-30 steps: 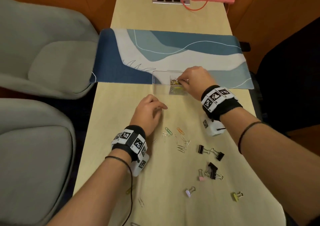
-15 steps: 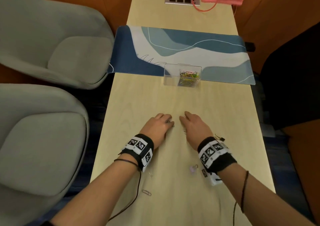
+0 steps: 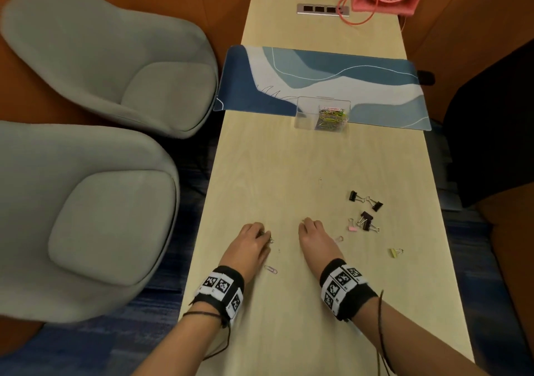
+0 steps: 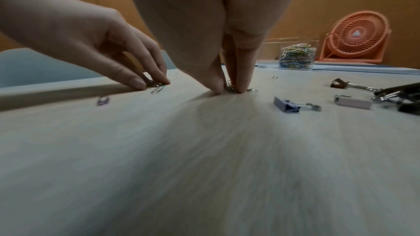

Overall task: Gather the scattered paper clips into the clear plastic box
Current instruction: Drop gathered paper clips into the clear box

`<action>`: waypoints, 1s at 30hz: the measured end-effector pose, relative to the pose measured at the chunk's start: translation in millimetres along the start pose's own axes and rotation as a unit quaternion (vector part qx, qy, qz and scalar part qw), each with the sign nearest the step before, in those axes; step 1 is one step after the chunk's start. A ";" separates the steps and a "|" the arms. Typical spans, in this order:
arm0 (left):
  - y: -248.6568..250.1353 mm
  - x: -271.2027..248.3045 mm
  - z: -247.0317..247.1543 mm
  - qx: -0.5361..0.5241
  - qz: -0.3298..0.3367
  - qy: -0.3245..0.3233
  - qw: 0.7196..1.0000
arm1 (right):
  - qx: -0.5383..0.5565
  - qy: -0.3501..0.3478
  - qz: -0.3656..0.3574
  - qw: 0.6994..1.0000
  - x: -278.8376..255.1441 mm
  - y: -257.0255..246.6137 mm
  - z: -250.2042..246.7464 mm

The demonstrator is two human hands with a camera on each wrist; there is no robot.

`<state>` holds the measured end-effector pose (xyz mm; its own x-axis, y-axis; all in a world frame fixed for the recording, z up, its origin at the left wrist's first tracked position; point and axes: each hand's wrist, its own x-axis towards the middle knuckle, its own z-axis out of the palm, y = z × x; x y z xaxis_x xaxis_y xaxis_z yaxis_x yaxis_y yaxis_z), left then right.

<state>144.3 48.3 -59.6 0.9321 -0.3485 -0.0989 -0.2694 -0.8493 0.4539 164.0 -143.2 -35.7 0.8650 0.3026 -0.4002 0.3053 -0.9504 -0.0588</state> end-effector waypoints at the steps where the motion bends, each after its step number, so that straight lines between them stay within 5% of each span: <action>1: 0.5 -7.2 4.8 -0.008 -0.005 0.012 1.000 | -0.008 -0.010 -0.008 1.000 -6.1 -5.0 -1.1; 8: 3.3 -14.0 13.6 0.006 -0.033 0.001 0.999 | -0.065 -0.059 -0.048 0.995 -20.0 -11.9 -25.4; 19: 8.8 3.1 -8.6 -0.023 -0.111 0.000 0.994 | -0.024 0.000 -0.107 0.994 -29.2 -19.4 0.4; 30: 8.6 11.3 -15.0 -0.125 -0.207 0.037 0.970 | -0.092 -0.059 -0.186 0.976 -15.7 -24.2 -17.6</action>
<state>156.2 43.0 -43.5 0.9653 0.0390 -0.2582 0.1897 -0.7842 0.5908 150.0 -123.6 -11.9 0.6321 0.6038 -0.4856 0.6652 -0.7443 -0.0595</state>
